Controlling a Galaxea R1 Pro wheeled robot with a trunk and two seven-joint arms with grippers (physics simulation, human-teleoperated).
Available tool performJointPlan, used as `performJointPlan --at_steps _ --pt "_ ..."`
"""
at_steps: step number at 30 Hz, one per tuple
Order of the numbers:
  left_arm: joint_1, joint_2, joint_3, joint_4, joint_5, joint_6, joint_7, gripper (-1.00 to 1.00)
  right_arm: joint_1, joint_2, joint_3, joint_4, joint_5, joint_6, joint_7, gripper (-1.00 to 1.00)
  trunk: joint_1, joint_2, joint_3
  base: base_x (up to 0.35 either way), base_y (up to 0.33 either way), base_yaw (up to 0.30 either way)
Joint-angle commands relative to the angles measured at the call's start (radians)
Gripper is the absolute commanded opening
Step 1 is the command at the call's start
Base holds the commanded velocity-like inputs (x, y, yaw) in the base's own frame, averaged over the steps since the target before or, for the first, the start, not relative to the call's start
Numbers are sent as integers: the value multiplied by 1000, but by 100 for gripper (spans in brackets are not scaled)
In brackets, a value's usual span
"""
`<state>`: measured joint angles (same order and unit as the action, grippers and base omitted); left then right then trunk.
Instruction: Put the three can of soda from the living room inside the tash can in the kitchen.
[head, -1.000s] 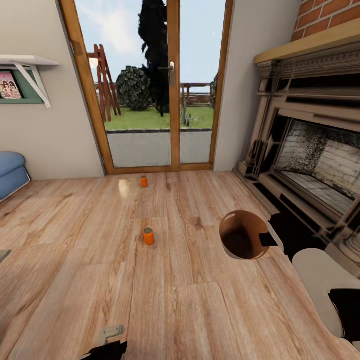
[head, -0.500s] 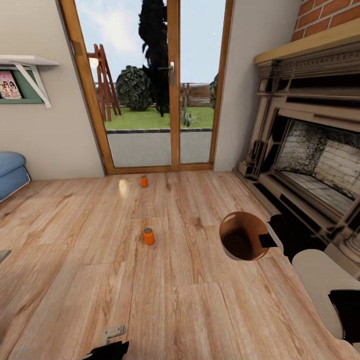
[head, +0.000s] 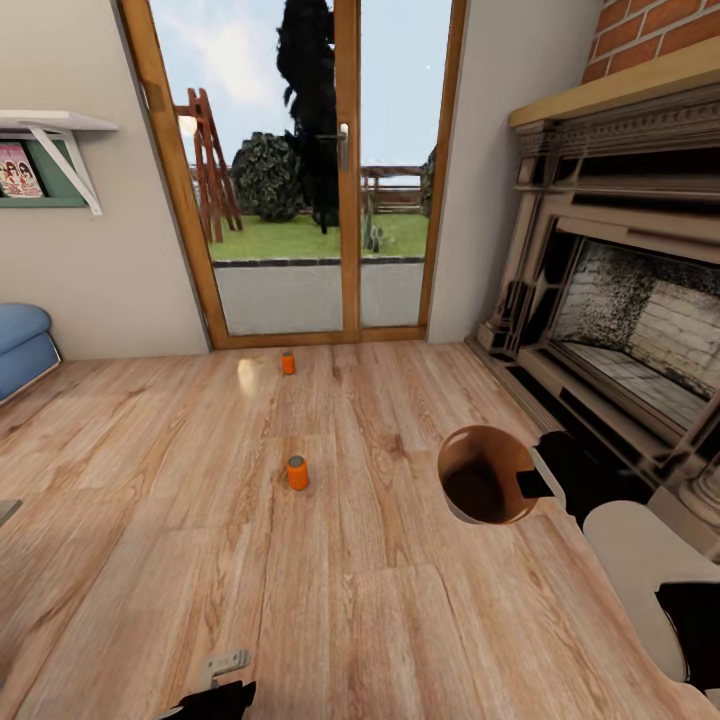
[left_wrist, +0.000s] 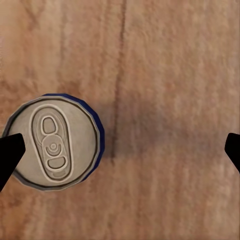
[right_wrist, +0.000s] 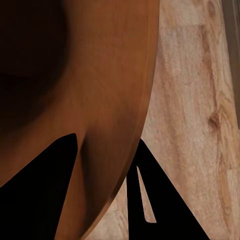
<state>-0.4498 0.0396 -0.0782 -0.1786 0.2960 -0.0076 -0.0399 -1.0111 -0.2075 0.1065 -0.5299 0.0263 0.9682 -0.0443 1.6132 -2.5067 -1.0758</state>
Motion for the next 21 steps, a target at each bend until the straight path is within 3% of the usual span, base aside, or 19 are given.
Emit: performJointPlan --at_steps 1,21 --pt "0 1 0 0 0 0 0 100 0 2 -1 -1 -5 0 0 -100 0 0 0 0 0 0" --pt "0 8 3 1 1 -20 -2 100 0 13 -1 0 -3 0 0 -100 0 0 0 0 0 0"
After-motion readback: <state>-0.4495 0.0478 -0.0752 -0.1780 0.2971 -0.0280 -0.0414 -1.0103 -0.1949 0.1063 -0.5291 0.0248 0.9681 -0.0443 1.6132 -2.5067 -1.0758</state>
